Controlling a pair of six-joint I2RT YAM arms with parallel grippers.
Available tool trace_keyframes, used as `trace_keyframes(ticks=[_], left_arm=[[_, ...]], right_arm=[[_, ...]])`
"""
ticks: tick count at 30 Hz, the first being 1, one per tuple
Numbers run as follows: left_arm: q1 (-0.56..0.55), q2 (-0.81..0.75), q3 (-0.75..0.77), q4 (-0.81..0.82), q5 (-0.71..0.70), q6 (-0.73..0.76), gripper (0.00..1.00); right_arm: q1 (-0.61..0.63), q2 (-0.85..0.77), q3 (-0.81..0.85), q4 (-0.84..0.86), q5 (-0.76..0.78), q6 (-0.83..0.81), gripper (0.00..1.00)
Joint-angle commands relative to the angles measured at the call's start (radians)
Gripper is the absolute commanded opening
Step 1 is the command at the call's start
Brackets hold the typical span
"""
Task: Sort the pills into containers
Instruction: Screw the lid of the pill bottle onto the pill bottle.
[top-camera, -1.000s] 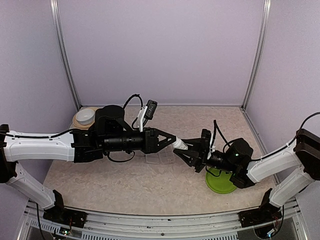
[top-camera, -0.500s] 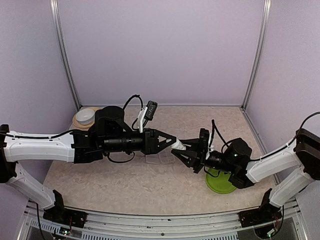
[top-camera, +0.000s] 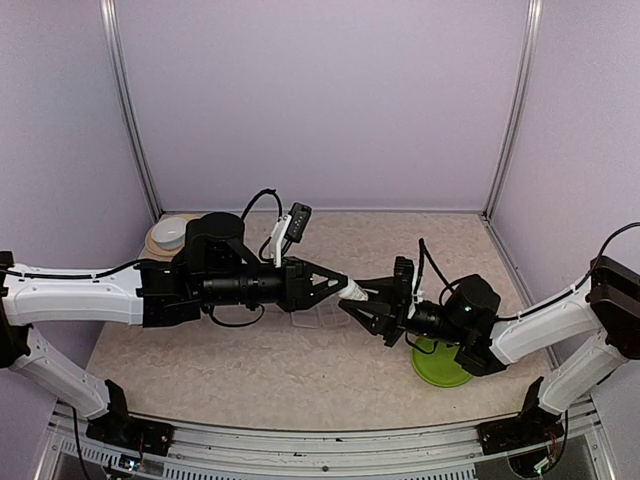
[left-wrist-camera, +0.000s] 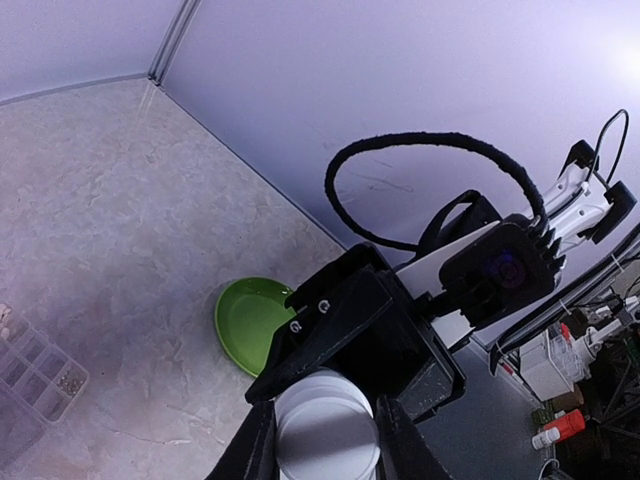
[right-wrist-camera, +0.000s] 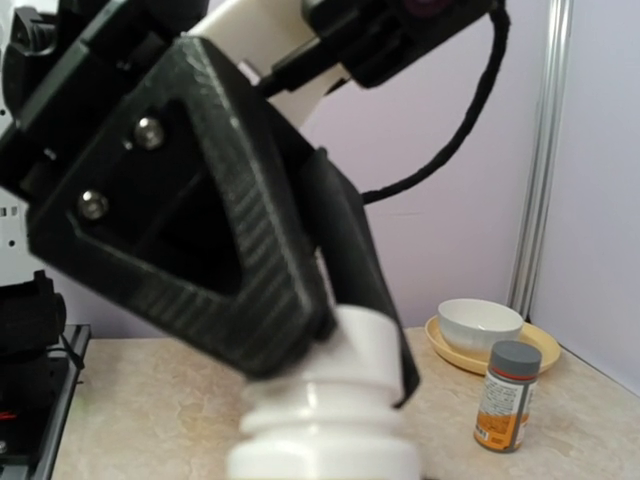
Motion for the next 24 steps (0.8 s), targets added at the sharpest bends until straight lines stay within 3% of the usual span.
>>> trace_keyframes(ticks=[1,11,24], left_arm=[[0.006,-0.018,-0.02,0.007,0.01,0.051,0.26],[0.01,-0.033,-0.046,0.032,0.083,0.113,0.25],[0.021,-0.032,-0.051,0.01,0.283,0.251,0.27]], right_arm=[[0.01,0.003,0.044,-0.005,-0.039,0.037,0.0],[0.01,0.006,0.098,-0.05,-0.081,0.143,0.0],[0.011,-0.026,0.133,-0.115,-0.216,0.434,0.0]])
